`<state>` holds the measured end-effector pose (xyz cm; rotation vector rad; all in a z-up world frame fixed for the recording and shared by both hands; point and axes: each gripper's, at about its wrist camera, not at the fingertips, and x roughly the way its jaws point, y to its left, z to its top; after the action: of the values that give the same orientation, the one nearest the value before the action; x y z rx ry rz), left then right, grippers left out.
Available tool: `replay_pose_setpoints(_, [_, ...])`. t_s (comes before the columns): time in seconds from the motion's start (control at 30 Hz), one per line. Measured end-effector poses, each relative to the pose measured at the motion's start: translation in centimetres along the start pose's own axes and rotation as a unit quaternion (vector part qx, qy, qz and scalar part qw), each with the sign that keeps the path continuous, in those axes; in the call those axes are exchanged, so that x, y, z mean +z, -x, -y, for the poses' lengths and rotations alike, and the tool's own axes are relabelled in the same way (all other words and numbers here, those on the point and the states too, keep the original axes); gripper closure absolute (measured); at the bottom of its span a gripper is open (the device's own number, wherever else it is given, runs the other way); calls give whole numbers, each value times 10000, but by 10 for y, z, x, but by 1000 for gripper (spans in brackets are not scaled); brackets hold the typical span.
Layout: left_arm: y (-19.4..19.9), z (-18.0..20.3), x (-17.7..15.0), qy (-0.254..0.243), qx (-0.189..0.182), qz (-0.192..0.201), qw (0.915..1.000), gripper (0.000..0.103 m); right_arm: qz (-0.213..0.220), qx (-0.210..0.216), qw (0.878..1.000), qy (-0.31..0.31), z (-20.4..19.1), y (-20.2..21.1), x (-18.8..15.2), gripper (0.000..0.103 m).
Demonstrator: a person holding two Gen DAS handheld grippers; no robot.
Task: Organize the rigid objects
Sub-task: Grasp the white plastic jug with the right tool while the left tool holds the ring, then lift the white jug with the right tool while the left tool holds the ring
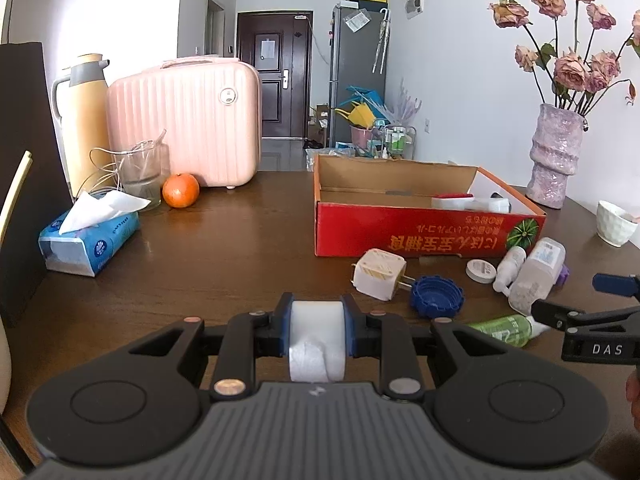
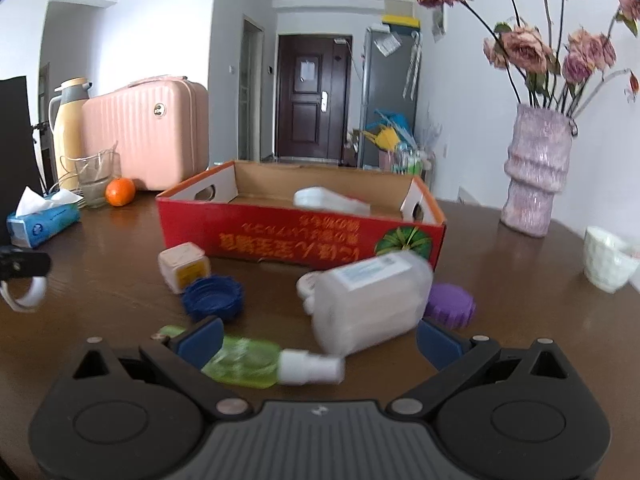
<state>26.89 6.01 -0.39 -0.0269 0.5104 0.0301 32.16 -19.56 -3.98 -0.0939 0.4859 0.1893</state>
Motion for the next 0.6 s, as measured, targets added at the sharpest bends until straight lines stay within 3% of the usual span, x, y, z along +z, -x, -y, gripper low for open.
replay_pose_setpoints(0.3, [-12,3,5,11,96,-77,9999,78,172,140,9993,285,31,-32,3,0])
replay_pose_setpoints(0.6, [-27,9,9,26,178,-155,9997,78,43,477,9984,297,45,-58,6,0])
